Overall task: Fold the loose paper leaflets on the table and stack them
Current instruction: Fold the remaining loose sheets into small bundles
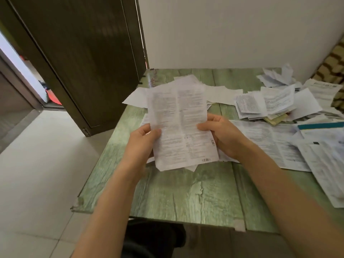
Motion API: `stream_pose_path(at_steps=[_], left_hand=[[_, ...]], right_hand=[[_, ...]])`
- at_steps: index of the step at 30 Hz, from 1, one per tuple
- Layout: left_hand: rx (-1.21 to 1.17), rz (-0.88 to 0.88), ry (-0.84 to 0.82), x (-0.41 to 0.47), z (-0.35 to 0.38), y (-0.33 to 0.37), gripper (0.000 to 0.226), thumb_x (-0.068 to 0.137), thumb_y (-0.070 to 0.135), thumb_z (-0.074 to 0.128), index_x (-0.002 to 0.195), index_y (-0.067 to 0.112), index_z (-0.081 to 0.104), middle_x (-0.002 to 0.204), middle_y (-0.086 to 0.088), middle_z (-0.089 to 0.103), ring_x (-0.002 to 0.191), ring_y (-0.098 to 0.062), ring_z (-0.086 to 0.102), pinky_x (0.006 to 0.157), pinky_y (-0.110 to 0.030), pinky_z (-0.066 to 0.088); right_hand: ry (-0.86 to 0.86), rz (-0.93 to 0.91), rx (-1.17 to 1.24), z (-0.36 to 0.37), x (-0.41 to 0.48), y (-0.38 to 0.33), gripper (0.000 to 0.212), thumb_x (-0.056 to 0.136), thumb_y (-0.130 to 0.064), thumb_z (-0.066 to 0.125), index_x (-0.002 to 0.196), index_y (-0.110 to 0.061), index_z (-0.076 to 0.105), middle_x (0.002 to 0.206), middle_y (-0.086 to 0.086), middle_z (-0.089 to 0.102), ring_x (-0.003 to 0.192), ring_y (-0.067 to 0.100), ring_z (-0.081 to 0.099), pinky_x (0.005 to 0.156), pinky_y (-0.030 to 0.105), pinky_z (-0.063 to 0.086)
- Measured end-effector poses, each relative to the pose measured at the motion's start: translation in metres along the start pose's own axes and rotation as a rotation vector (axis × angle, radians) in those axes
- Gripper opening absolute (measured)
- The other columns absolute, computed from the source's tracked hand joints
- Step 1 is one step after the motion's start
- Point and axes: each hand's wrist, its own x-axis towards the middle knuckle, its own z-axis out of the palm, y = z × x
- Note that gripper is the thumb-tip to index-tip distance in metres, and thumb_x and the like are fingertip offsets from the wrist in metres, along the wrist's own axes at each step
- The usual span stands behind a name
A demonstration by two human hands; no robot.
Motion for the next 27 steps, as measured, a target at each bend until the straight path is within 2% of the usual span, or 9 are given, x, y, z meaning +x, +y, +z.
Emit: stream_pose_path(at_steps=[2,4,6,8,11,15,20,24,27], left_hand=[[-0.028,-0.008,0.013,0.002,0.000,0.002,0.027,0.095,0.007,0.044,0.084,0.018,0.067,0.085,0.000,0.071,0.077,-0.014,0.069,0.065,-0.028,0.056],[-0.058,-0.017,0.043,0.003,0.002,0.004,0.026,0.091,0.008,0.048,0.078,0.015,0.069,0.085,-0.005,0.069,0.074,-0.016,0.066,0.062,-0.028,0.055],[-0.149,-0.069,0.060,0.002,0.004,0.006,0.025,0.090,0.012,0.046,0.083,0.016,0.070,0.082,-0.006,0.071,0.073,-0.018,0.067,0.063,-0.030,0.055],[-0.235,-0.116,0.034,0.001,0.004,0.007,0.025,0.095,0.024,0.041,0.094,0.018,0.065,0.076,-0.003,0.073,0.078,-0.021,0.068,0.071,-0.035,0.055],[-0.076,-0.096,0.023,0.001,0.005,0.005,0.018,0.094,0.034,0.053,0.097,0.020,0.064,0.084,0.002,0.073,0.079,-0.015,0.069,0.064,-0.030,0.054],[0.068,0.019,0.015,-0.002,0.002,0.001,0.014,0.088,0.009,0.062,0.100,0.017,0.066,0.093,-0.002,0.072,0.080,-0.017,0.070,0.061,-0.028,0.057],[0.174,0.025,-0.149,-0.007,-0.001,0.002,0.021,0.086,0.011,0.065,0.106,0.016,0.068,0.092,-0.001,0.074,0.085,-0.022,0.071,0.077,-0.037,0.058],[0.195,0.060,-0.215,-0.010,0.005,0.001,0.017,0.085,0.012,0.066,0.101,0.016,0.069,0.089,-0.003,0.075,0.080,-0.021,0.071,0.073,-0.032,0.057],[0.104,0.052,-0.138,-0.006,0.006,0.000,0.016,0.085,0.017,0.067,0.100,0.011,0.068,0.086,-0.006,0.073,0.075,-0.020,0.068,0.067,-0.031,0.056]], right_hand=[[0.023,-0.009,-0.016,-0.001,0.000,0.000,0.025,0.091,0.003,0.045,0.097,-0.008,0.066,0.099,0.013,0.070,0.092,0.030,0.066,0.085,0.042,0.053],[0.013,-0.053,-0.040,-0.002,-0.001,-0.001,0.030,0.089,0.009,0.042,0.081,-0.006,0.067,0.083,0.009,0.070,0.078,0.022,0.066,0.069,0.026,0.055],[0.016,-0.054,-0.035,0.000,-0.003,-0.001,0.046,0.086,0.014,0.040,0.060,-0.014,0.067,0.068,-0.001,0.065,0.063,0.013,0.060,0.052,0.017,0.048],[0.035,-0.058,-0.082,-0.001,-0.002,0.001,0.056,0.086,0.014,0.040,0.050,-0.019,0.067,0.066,-0.002,0.065,0.064,0.014,0.060,0.052,0.019,0.048],[0.021,-0.087,-0.159,-0.002,-0.002,0.002,0.054,0.088,0.010,0.043,0.056,-0.023,0.072,0.074,-0.005,0.071,0.074,0.014,0.064,0.064,0.020,0.052],[0.000,-0.081,-0.055,-0.009,-0.008,-0.005,0.043,0.088,0.007,0.033,0.084,-0.013,0.072,0.094,0.006,0.071,0.093,0.022,0.063,0.086,0.037,0.050],[-0.070,-0.050,-0.019,-0.021,-0.011,-0.011,0.027,0.096,-0.028,0.046,0.102,-0.008,0.063,0.093,0.009,0.072,0.076,0.018,0.063,0.066,0.026,0.051],[-0.239,0.054,-0.278,-0.015,-0.016,-0.010,0.014,0.085,-0.015,0.064,0.098,-0.013,0.067,0.091,0.003,0.072,0.077,0.015,0.069,0.061,0.020,0.054],[-0.121,0.018,-0.192,-0.016,-0.014,-0.008,0.008,0.082,-0.007,0.067,0.089,-0.012,0.067,0.082,-0.001,0.072,0.074,0.014,0.069,0.061,0.021,0.054]])
